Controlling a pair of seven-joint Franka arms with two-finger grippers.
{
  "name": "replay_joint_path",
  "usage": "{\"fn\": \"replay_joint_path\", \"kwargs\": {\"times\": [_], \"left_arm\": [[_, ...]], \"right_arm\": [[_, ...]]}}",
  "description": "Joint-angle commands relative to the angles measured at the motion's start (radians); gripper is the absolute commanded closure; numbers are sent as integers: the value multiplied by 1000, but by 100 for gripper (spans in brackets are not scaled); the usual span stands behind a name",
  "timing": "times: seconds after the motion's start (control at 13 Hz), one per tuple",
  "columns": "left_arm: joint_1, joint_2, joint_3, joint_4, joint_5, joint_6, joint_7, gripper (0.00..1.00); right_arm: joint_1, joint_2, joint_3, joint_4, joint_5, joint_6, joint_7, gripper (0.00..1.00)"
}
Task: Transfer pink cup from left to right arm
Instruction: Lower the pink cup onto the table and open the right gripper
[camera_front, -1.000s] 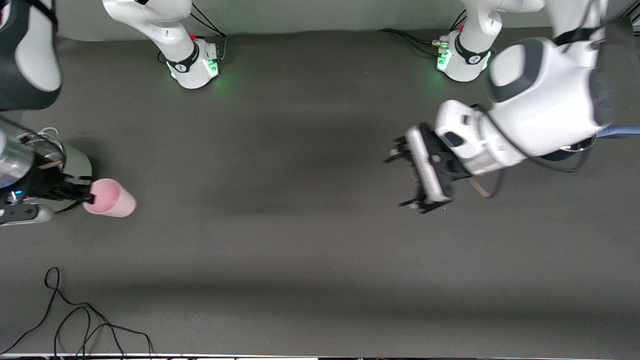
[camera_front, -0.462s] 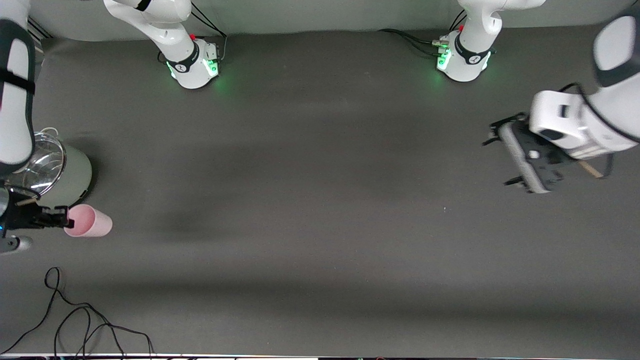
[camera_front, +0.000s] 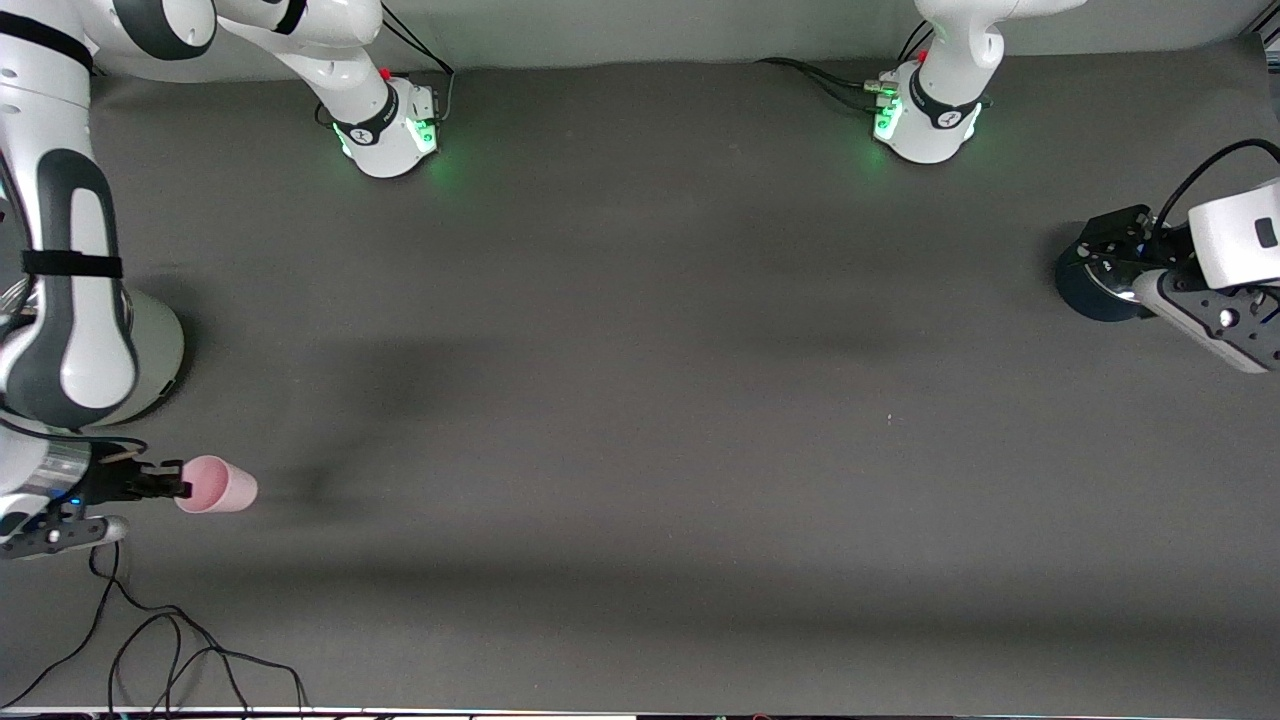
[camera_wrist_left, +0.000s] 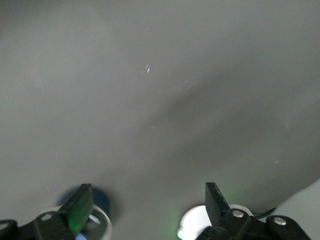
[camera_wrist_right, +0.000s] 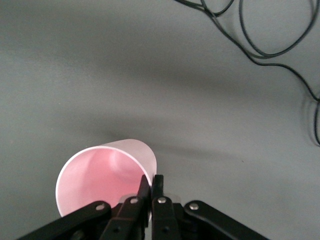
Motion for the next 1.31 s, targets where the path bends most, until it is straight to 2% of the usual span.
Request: {"fn": "replay_joint_path", "kwargs": {"times": [0.0, 0.23, 0.62, 0.85, 0.92, 1.0, 1.08, 1.23], "left_arm": [[-18, -38, -9, -30, 38, -48, -262, 0], [-109, -36, -9, -44, 129, -76, -439, 0], [-165, -58, -7, -91, 144, -67, -445, 0], [-161, -154, -1, -244, 146, 42, -467, 0], [-154, -180, 4, -284, 146, 76, -467, 0], [-118, -199, -5, -308, 147, 97, -455, 0], [-64, -199, -34, -309, 149, 105, -452, 0], [42, -203, -111, -309, 161, 127, -450, 0]], "right_arm": [[0, 32, -1, -46, 21, 79, -23, 100], [2, 70, -1, -46, 21, 99, -18, 100], [2, 119, -1, -46, 21, 131, -11, 100], [2, 139, -1, -43, 22, 153, 2, 100], [3, 136, 1, -43, 21, 148, 29, 74], [5, 133, 1, -43, 21, 143, 45, 22], [5, 129, 1, -43, 21, 136, 45, 0], [6, 107, 1, -37, 21, 87, 49, 0]]}}
